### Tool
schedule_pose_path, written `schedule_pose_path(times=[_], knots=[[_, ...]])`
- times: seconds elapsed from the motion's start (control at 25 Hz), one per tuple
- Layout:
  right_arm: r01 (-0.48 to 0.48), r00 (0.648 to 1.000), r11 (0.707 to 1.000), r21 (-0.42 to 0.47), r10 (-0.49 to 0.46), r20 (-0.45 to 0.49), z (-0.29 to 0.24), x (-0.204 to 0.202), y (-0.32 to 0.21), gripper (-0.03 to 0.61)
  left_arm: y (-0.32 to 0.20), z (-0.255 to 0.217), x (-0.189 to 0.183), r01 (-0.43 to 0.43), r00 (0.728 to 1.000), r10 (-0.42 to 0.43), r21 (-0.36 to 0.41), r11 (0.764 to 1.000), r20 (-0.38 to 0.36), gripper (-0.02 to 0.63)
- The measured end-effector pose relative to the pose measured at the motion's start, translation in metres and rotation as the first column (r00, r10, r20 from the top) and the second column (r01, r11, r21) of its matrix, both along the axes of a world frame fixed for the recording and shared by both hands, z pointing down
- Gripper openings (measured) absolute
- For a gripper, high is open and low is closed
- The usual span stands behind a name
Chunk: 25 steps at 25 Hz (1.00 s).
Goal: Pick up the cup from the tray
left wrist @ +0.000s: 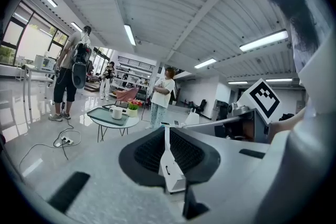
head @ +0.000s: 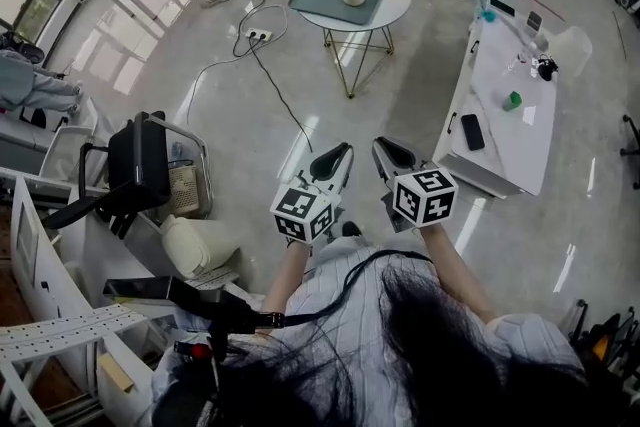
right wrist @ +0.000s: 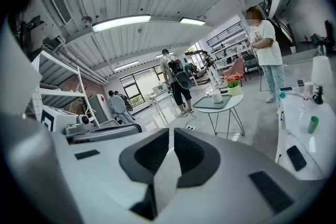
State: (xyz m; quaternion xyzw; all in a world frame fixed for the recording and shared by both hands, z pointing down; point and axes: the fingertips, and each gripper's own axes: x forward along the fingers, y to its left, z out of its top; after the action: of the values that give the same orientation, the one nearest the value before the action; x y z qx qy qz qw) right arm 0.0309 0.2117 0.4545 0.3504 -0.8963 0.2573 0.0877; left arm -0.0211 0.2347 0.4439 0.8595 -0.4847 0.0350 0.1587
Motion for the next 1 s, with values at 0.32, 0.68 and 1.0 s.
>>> schedule_pose_path(times=[0.32, 0.68, 1.0], knots=[[-0.025, 1.000, 0.999, -0.022, 0.025, -0.002, 0.007, -0.016, -0.020, 0.048, -0.018, 0.011, -0.017, -0.026, 1.000, 0.026, -0.026, 0.999, 0.003, 0.015], [-0.021, 1.000, 0.998, -0.051, 0.020, -0.022, 0.019, -0.024, -0.062, 0.048, -0.064, 0.018, -0.026, -0.018, 1.000, 0.017, -0.038, 0.999, -0.019, 0.015], [0.019, 1.000, 0.997, -0.070, -0.020, -0.016, 0.018, -0.032, -0.132, 0.048, -0.130, 0.020, -0.037, 0.040, 0.998, -0.042, -0.054, 0.998, -0.039, 0.015]])
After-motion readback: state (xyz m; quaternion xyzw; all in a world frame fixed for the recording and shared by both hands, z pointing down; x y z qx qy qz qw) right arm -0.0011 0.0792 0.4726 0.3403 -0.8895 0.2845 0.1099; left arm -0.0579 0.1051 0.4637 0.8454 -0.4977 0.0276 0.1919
